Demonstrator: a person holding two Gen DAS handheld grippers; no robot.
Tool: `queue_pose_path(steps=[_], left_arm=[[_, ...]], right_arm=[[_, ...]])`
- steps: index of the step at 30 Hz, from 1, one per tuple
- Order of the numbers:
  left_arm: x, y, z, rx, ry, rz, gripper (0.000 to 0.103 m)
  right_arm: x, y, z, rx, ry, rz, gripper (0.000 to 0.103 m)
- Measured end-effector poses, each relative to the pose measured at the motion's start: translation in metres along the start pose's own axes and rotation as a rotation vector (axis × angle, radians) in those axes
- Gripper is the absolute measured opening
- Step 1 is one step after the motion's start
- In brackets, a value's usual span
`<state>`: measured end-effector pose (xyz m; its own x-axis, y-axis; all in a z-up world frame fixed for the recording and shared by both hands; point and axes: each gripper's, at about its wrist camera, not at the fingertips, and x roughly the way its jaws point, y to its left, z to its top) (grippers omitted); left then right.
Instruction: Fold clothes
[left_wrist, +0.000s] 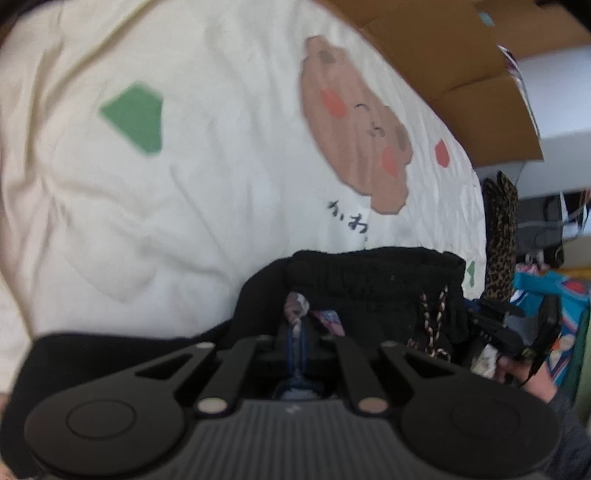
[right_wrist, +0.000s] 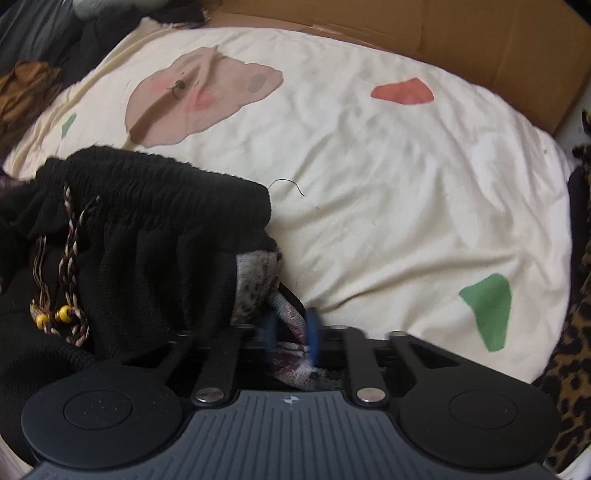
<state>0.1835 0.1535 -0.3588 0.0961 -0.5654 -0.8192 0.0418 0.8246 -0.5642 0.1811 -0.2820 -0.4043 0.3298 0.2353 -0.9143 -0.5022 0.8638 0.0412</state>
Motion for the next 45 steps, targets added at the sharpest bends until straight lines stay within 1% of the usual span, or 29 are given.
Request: queue_pose_path(steps=[3, 6, 15, 22, 26, 28, 33, 37, 41, 44, 45], left_arm=[[-0.015, -0.009, 0.002, 0.031, -0.048, 0.01, 0.003], [-0.028, -0.019, 0.007, 0.066, -0.083, 0.021, 0.003], [-0.071, -0.061, 0.044, 0.22, -0.206, 0.055, 0.003], [-0.089, -0.071, 0.074, 0.271, -0.289, 0.098, 0.003], [-0.092, -0.072, 0.088, 0.291, -0.316, 0.115, 0.003], [-0.086, -0.068, 0.093, 0.297, -0.308, 0.122, 0.003], [-0.055, -0.045, 0.099, 0.269, -0.262, 0.139, 0.003], [-0.026, -0.022, 0.097, 0.234, -0.218, 0.151, 0.003], [0.0, 0.0, 0.092, 0.189, -0.152, 0.164, 0.004], [0.006, 0.012, 0.088, 0.152, -0.121, 0.176, 0.015], [0.003, 0.013, 0.088, 0.149, -0.123, 0.18, 0.021]], right_arm=[[-0.009, 0.004, 0.0, -0.019, -0.019, -0.039, 0.006], [-0.019, 0.0, 0.003, -0.012, -0.05, -0.069, 0.006], [-0.059, -0.015, 0.033, 0.015, -0.197, -0.143, 0.005], [-0.078, -0.016, 0.063, 0.003, -0.286, -0.178, 0.004], [-0.082, -0.017, 0.079, 0.005, -0.318, -0.183, 0.004], [-0.078, -0.017, 0.086, 0.001, -0.321, -0.181, 0.004], [-0.048, -0.024, 0.087, 0.029, -0.274, -0.146, 0.004], [-0.019, -0.03, 0.077, 0.074, -0.21, -0.112, 0.004], [0.005, -0.03, 0.069, 0.108, -0.144, -0.06, 0.005], [0.011, -0.031, 0.067, 0.129, -0.117, -0.028, 0.007], [0.009, -0.032, 0.067, 0.134, -0.117, -0.017, 0.008]])
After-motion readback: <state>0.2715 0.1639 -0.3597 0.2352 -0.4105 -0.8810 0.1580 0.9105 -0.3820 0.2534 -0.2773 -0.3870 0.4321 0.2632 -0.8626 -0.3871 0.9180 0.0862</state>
